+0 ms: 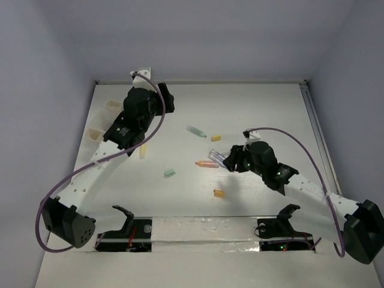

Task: Sort the stationery into containers
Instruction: Pick up the stationery from the center of the board.

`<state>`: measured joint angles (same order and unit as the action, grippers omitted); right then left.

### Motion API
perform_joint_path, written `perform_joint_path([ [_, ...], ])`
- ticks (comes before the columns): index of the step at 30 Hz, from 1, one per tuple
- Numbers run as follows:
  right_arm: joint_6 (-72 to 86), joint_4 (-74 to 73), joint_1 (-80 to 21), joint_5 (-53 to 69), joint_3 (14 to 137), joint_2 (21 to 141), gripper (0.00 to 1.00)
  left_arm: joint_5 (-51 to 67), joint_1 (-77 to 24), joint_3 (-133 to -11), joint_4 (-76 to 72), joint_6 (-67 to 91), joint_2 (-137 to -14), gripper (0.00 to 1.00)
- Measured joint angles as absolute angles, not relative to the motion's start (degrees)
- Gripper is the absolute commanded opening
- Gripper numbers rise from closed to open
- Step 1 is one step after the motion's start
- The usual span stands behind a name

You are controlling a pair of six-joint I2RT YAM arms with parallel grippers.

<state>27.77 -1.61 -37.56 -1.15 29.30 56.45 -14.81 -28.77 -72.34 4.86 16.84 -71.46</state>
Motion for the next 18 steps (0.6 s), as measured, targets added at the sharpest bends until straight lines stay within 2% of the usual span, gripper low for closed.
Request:
perform_joint_path([
  [2, 27.7, -3.2, -37.6, -2.5, 29.8, 57.5, 0.68, -10.8, -28.8, -68.6, 5.7, 17.6, -68.9, 0.59],
  [5, 27.6, -5.7, -37.2, -3.9, 30.5, 59.2, 0.72, -5.1, -28.8, -63.8, 7.1, 18.2, -66.6, 0.6],
  [12, 24.5, -10.8, -34.5, -3.4, 35.4, 67.9, 0.68, 3.8, -28.8, -58.2, 10.5, 16.4, -63.5, 0.61],
  [18, 21.7, -14.0, -32.1, -2.3, 40.9, 74.7, 0.64, 7.1, -28.8, -54.3, 9.8, 14.0, -56.1, 0.61],
])
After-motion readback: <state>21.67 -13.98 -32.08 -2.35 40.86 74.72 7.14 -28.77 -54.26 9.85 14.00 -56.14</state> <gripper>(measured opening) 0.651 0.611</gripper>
